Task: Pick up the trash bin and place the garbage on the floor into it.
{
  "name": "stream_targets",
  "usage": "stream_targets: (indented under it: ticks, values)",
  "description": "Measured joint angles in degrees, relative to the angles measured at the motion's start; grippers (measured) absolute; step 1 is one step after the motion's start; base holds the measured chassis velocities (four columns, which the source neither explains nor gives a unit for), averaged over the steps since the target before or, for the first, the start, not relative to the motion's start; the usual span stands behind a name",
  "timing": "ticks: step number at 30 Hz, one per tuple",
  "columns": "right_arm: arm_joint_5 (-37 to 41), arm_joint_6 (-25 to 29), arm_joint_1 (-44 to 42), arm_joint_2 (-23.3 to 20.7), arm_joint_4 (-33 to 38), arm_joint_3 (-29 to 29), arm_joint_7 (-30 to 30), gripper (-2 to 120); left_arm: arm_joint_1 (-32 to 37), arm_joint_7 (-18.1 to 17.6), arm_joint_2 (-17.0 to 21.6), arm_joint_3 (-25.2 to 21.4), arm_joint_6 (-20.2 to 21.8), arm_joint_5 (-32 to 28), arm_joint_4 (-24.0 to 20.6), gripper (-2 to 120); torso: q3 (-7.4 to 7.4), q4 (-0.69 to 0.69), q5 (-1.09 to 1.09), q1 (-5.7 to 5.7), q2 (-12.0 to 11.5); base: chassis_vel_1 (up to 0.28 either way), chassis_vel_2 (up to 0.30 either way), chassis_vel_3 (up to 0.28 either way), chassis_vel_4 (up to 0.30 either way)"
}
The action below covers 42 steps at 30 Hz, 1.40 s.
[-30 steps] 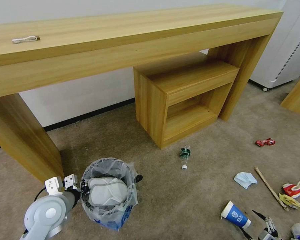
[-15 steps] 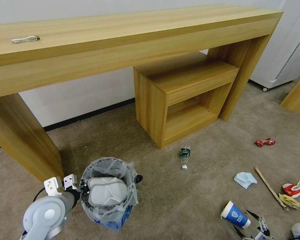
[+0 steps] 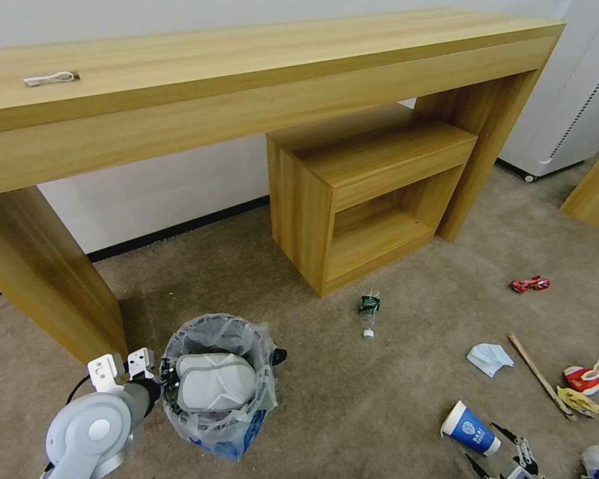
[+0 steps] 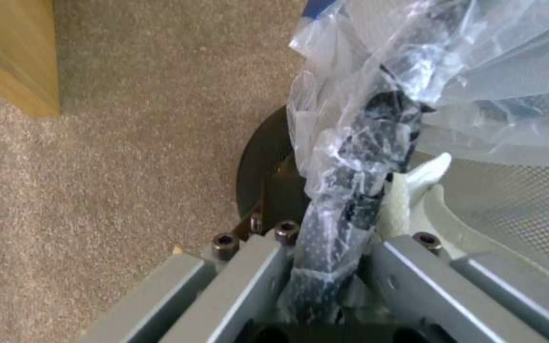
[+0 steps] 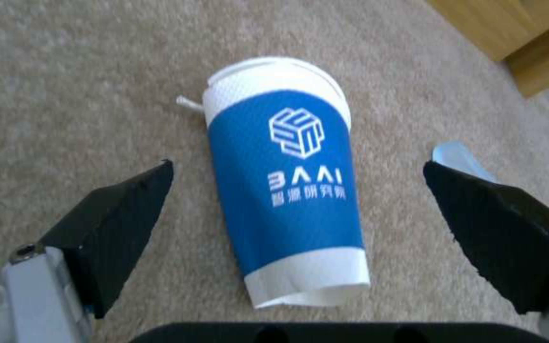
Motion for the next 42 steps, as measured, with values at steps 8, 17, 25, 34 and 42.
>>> stream_targets:
  ticks: [8,17,25,34,42]
  values:
    - [-0.07,0.15,1.56,0.71,-1.68,-0.90,0.01,92,0.10,0.00,0.13,-0.25,-0.04,-0.05,-0.31,0,0.00,0.00,0.01,0.00,0.00,0.000,0.000,0.000,0.000]
    - [-0.12,0.34,3.49,1.84,-3.28,-2.12,0.19,73,0.21,0.02,0.19,-0.30,-0.16,-0.05,-0.25,0,0.00,0.00,0.01,0.00,0.00,0.000,0.000,0.000,0.000]
    - [-0.34,0.68,4.42,2.39,-4.20,-2.47,0.33,41,0.36,0.18,0.12,-0.37,-0.38,0.02,-0.13,0,0.00,0.00,0.00,0.00,0.00,0.000,0.000,0.000,0.000]
    - [-0.42,1.00,4.81,2.70,-4.69,-2.66,0.34,19,0.34,0.19,-0.11,-0.10,-0.41,0.12,-0.29,0,-0.01,0.00,0.00,0.00,0.00,0.000,0.000,0.000,0.000]
    - [-0.70,1.30,5.54,2.81,-5.45,-3.22,0.34,7,0.62,0.21,-0.27,-0.11,-0.44,0.24,-0.66,0,-0.01,0.00,0.00,0.00,0.00,0.000,0.000,0.000,0.000]
